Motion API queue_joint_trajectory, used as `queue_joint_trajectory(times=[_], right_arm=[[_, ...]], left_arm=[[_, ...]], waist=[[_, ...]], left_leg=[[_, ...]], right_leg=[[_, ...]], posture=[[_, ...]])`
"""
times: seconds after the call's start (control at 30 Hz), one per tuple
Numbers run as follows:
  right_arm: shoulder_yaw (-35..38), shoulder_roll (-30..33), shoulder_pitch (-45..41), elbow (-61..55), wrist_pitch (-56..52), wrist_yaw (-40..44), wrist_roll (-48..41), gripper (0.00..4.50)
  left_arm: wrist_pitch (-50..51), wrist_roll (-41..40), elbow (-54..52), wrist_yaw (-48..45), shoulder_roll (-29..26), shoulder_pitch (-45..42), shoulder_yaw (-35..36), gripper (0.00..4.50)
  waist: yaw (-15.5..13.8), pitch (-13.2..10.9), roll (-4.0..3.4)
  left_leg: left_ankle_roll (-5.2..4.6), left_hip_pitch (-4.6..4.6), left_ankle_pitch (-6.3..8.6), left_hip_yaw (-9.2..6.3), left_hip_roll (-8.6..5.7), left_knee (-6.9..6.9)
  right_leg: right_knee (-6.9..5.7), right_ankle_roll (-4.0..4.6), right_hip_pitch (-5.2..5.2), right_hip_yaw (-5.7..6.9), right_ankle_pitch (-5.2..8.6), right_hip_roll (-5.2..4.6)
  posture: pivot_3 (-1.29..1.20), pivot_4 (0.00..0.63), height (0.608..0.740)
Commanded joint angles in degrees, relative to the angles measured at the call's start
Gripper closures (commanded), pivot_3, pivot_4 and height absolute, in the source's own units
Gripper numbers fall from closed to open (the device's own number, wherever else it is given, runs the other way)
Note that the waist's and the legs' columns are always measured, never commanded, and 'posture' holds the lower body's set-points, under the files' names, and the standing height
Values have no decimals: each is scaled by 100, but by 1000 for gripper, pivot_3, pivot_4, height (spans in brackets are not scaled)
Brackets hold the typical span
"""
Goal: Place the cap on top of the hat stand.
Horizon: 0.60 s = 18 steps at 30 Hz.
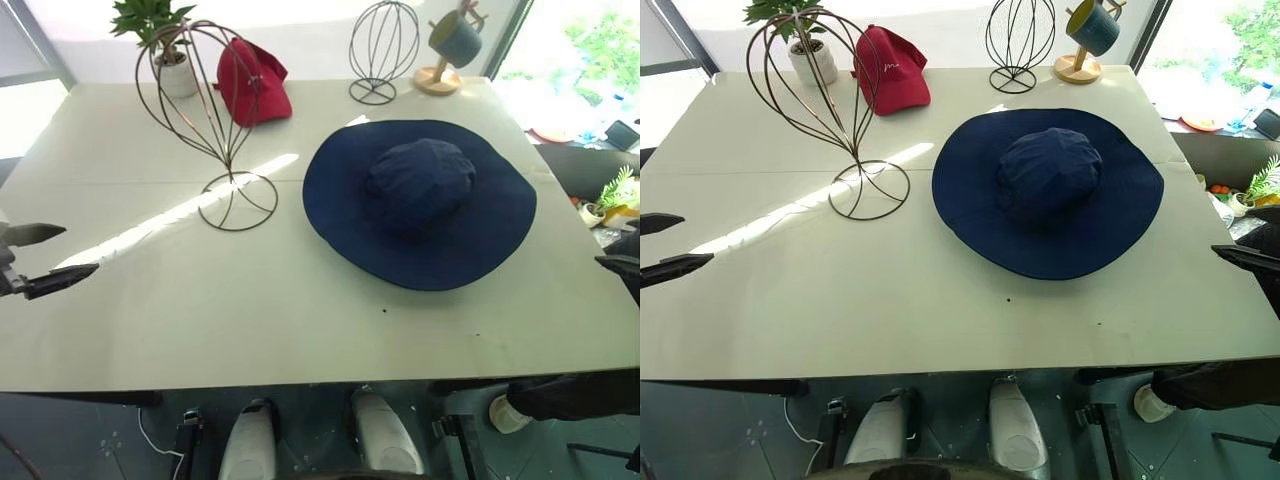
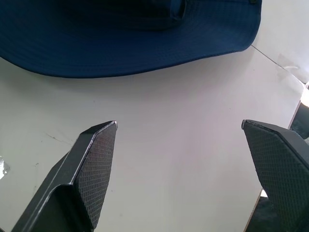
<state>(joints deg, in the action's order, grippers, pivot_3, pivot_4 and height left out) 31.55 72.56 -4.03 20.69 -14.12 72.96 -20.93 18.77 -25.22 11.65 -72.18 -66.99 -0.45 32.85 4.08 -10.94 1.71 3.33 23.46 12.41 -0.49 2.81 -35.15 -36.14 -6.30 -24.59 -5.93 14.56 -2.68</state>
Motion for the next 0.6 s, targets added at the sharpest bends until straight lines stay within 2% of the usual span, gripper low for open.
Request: queue_joint_trajectory(times=[0.03, 0.4, 0.47, 0.6], right_arm=[[38, -14, -121, 95, 149, -13, 21, 235], [-109, -40, -507, 451, 593, -501, 279, 235], [-69, -47, -528, 288, 467, -547, 204, 235], [203, -331, -56, -842, 425, -873, 273, 235]], left_arm=[[25, -87, -77, -23, -46, -34, 265, 0], [513, -395, -165, 32, -64, -751, -11, 0], [759, -585, -363, -86, -94, -922, -130, 0], [1069, -915, -1055, -222, -29, -1149, -413, 0]], waist=[[6, 0, -1], [1, -1, -3], [1, -1, -3], [-6, -1, -2]], left_leg=[[0, 0, 0, 0, 0, -1], [-1, -2, 0, 1, 0, -5], [-1, -2, -1, 1, 0, -6], [-1, -4, -1, 1, 0, -8]], right_leg=[[0, 0, 0, 0, 0, 0], [-6, -2, 4, -2, -1, 2], [-8, -3, 3, -2, -1, 3], [-14, -4, 6, -2, -2, 4]], posture=[[0, 150, 740], [0, 150, 740], [0, 150, 740], [0, 150, 740]])
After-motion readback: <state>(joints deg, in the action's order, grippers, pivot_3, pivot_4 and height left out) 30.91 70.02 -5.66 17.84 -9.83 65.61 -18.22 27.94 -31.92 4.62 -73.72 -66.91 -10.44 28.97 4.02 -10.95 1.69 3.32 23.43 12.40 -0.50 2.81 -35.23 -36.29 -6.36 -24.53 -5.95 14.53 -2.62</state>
